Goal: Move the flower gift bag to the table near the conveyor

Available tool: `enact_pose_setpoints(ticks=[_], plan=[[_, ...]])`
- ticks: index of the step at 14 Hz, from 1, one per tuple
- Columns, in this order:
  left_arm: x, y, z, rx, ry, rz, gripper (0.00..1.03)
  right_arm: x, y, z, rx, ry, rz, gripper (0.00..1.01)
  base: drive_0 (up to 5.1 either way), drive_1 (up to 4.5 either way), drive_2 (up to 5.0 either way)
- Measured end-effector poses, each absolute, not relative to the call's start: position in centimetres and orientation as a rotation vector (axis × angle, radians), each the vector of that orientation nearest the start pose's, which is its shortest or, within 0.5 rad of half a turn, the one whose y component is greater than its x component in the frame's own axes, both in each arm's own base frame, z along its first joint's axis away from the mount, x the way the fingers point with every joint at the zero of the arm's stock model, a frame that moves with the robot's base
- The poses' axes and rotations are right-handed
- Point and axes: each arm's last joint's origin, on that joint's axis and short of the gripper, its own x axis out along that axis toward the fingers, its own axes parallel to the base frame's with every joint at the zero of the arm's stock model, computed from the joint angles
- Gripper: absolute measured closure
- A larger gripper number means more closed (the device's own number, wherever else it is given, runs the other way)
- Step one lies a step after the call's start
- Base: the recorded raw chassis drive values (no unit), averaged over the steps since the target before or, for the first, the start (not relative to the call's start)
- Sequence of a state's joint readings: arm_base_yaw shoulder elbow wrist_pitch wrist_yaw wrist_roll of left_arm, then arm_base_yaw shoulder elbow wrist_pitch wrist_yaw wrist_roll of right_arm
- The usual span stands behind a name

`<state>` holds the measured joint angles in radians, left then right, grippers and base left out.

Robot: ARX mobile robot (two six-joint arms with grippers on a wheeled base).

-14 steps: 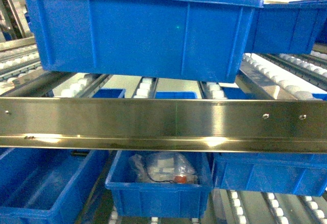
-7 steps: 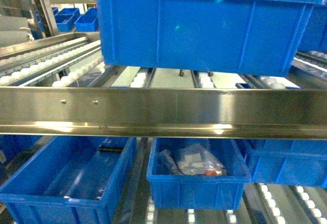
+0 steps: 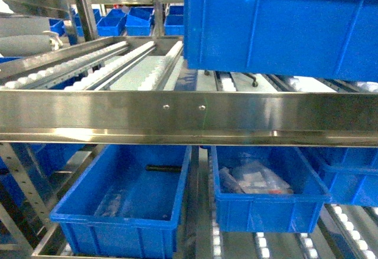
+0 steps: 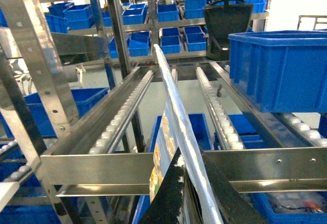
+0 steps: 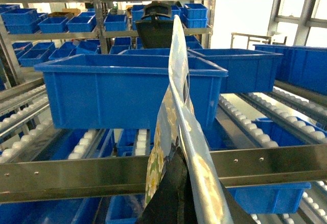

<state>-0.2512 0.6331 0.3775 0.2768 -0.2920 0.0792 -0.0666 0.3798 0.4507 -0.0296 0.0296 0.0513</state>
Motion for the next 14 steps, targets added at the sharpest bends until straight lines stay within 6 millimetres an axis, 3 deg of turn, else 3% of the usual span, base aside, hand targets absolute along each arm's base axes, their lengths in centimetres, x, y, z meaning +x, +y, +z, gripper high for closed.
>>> enact_pose_setpoints(ticks=[14], plan=[[15.2,-3.05,25.79,0.073,-0.02,0.041,0.99,11.11,-0.83,28.26,0.05,-0.044,-0.095,0.99,-4.7,0.91,3.8]])
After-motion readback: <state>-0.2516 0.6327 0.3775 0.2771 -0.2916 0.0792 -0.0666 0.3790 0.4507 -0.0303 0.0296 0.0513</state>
